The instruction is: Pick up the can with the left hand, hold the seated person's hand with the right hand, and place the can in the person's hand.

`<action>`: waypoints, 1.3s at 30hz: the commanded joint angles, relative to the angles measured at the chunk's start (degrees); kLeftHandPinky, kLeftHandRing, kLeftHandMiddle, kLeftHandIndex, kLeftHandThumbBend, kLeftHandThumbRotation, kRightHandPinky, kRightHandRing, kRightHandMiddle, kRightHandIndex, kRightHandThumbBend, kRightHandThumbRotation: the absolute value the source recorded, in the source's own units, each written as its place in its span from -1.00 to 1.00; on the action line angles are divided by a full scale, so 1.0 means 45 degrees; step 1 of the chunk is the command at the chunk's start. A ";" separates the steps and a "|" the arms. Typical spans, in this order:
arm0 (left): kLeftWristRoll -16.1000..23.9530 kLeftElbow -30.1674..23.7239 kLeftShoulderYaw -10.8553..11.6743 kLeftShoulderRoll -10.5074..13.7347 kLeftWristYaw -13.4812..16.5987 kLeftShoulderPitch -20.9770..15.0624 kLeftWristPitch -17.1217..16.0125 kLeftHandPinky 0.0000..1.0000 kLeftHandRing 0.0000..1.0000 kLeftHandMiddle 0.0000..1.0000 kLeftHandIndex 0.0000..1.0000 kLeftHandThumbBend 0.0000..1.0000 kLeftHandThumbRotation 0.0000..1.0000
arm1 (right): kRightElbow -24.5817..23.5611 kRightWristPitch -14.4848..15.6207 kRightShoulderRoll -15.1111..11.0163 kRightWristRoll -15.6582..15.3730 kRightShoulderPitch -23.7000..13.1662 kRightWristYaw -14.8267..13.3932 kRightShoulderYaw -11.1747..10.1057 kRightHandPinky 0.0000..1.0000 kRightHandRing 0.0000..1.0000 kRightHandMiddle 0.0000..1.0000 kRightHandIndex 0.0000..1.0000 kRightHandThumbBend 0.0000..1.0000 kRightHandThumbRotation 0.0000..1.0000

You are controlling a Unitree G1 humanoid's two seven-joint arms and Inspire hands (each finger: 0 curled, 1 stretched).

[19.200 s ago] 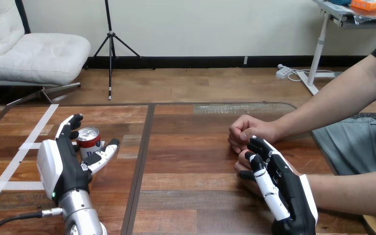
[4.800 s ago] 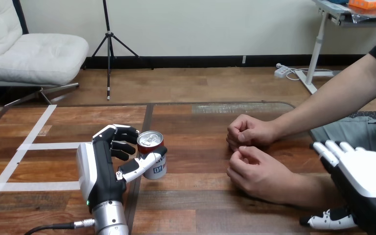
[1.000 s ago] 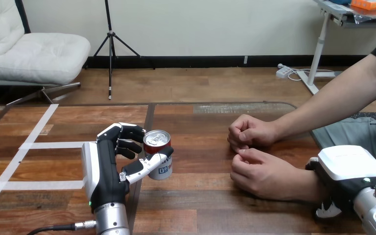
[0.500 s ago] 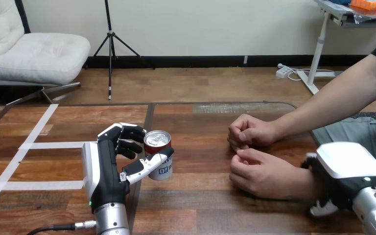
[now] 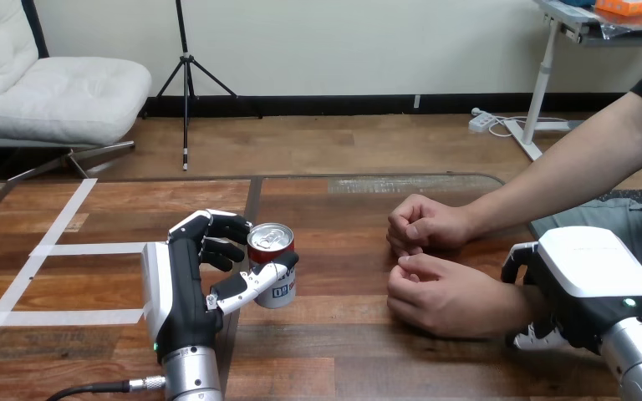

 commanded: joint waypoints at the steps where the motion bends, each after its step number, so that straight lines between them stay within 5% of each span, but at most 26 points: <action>1: 0.0029 -0.0792 0.0116 0.0092 0.0071 -0.0564 -0.0334 -0.24 -0.17 -0.12 -0.10 0.20 -1.00 | 0.0108 -0.0244 0.0160 0.0306 -0.0434 -0.0760 -0.0316 -0.54 -0.38 -0.19 -0.05 0.65 -1.00; 14: 0.0088 -0.0827 0.0089 0.0108 0.0068 -0.0574 -0.0288 -0.24 -0.18 -0.12 -0.10 0.20 -1.00 | 0.0108 -0.0500 0.0128 0.0736 -0.0436 -0.1328 -0.0331 -0.58 -0.43 -0.24 -0.10 0.73 -1.00; 39: 0.0206 -0.0808 -0.0010 0.0043 0.0094 -0.0616 -0.0281 -0.23 -0.17 -0.12 -0.10 0.21 -1.00 | -0.0532 -0.0108 0.0061 0.1003 -0.0220 -0.0804 -0.0520 -0.51 -0.35 -0.18 -0.08 0.72 -1.00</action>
